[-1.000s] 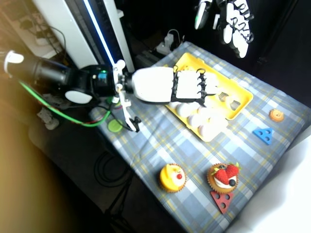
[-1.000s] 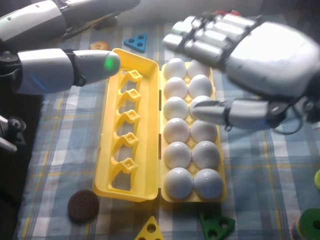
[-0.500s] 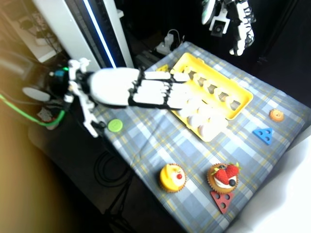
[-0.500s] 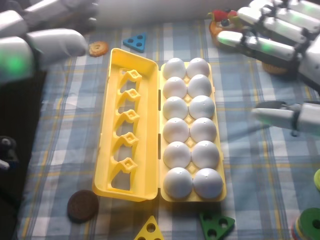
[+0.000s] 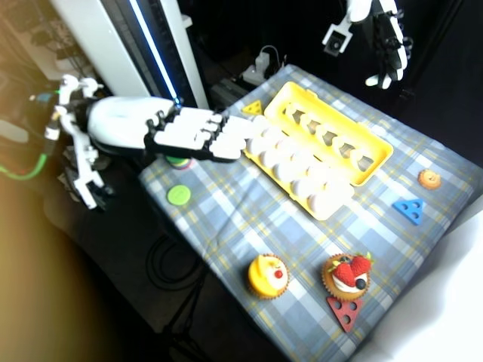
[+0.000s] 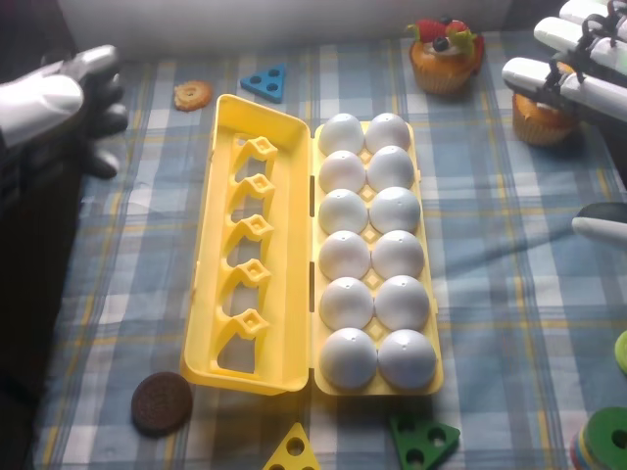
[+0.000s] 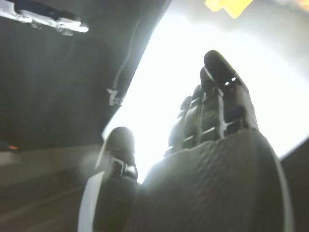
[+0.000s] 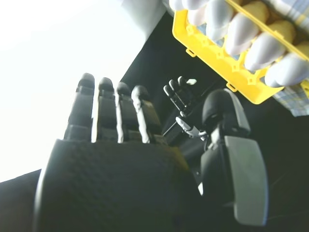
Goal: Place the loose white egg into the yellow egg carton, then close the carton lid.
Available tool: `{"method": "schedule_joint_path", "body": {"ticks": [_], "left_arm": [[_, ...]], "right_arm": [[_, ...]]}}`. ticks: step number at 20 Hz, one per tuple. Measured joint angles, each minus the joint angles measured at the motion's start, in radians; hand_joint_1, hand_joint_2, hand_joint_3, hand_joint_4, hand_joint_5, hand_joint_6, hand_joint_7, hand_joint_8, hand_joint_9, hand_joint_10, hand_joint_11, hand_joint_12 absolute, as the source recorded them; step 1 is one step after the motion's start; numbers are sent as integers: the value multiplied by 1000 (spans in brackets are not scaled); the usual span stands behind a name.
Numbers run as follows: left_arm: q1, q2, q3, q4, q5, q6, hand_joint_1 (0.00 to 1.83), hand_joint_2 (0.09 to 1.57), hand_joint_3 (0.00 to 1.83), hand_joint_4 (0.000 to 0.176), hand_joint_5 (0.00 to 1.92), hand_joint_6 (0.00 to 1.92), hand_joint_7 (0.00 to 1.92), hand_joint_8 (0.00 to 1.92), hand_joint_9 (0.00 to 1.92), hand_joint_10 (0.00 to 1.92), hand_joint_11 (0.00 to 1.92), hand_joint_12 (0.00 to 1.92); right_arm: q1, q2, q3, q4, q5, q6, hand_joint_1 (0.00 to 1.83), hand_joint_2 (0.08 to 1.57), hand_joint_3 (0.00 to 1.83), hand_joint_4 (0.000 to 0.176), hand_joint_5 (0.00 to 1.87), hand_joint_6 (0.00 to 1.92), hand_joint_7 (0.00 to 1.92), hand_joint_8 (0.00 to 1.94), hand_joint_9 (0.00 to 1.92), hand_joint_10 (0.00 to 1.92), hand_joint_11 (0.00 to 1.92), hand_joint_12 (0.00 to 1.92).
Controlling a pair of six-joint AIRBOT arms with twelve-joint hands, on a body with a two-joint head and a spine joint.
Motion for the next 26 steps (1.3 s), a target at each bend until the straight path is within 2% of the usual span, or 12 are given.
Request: {"method": "schedule_joint_path", "body": {"ticks": [2,4,6,8,9,10,12,15,16,22,23,26], "left_arm": [[45,-28,14,3,13,-43,0,1265,0,1,0,0,0,0,290,150,37,1330],[48,-63,33,22,29,-80,0,1285,0,14,0,0,0,0,310,82,47,1287],[48,-90,52,38,52,-116,0,1357,9,0,0,0,0,0,238,28,1,1124],[48,-114,71,62,85,-152,0,1358,4,8,0,0,0,0,245,25,0,1132],[48,-125,77,79,103,-167,0,1294,0,19,0,0,0,0,226,10,0,1241],[47,-129,77,98,114,-179,0,1288,0,26,0,0,0,0,224,8,0,1284],[20,-141,89,141,142,-205,0,1281,0,0,0,0,0,0,275,27,22,1383],[-5,-160,100,192,158,-243,0,1274,0,29,0,0,0,0,275,23,22,1432],[-15,-169,100,216,165,-251,0,1285,2,24,0,0,0,0,293,30,39,1438],[-49,-183,106,250,145,-272,0,1287,7,12,0,0,0,0,351,26,159,1260],[-54,-179,95,245,129,-263,0,1236,0,52,0,0,0,0,313,7,81,1266],[-114,-140,44,283,68,-184,0,1237,6,98,0,0,0,0,298,6,40,1256]], "right_arm": [[0,0,0,0,-1,0,283,1294,12,74,0,0,0,0,0,0,0,0],[0,0,0,-5,0,0,260,1292,9,77,0,0,0,0,0,0,0,0],[0,0,0,0,0,0,277,1284,4,78,0,0,0,0,0,0,0,0],[0,0,0,3,0,0,277,1287,5,80,0,0,0,0,0,0,0,0],[0,0,0,3,0,0,320,1290,5,106,0,0,0,0,0,0,0,0],[0,0,0,3,0,0,337,1290,4,109,0,0,0,0,0,0,0,0],[0,-1,0,3,0,0,348,1287,2,127,0,0,0,0,0,0,0,0],[0,-1,0,3,0,0,380,1284,1,110,0,0,0,0,0,0,0,0],[0,-1,0,4,0,0,370,1284,0,121,0,0,0,0,0,0,0,0],[0,-5,1,11,2,0,356,1285,1,94,0,0,0,0,0,0,0,0],[0,-5,1,13,2,0,348,1285,1,93,0,0,0,0,0,0,0,0],[0,-6,1,16,3,0,341,1285,1,96,0,0,0,0,0,0,0,0]]}}
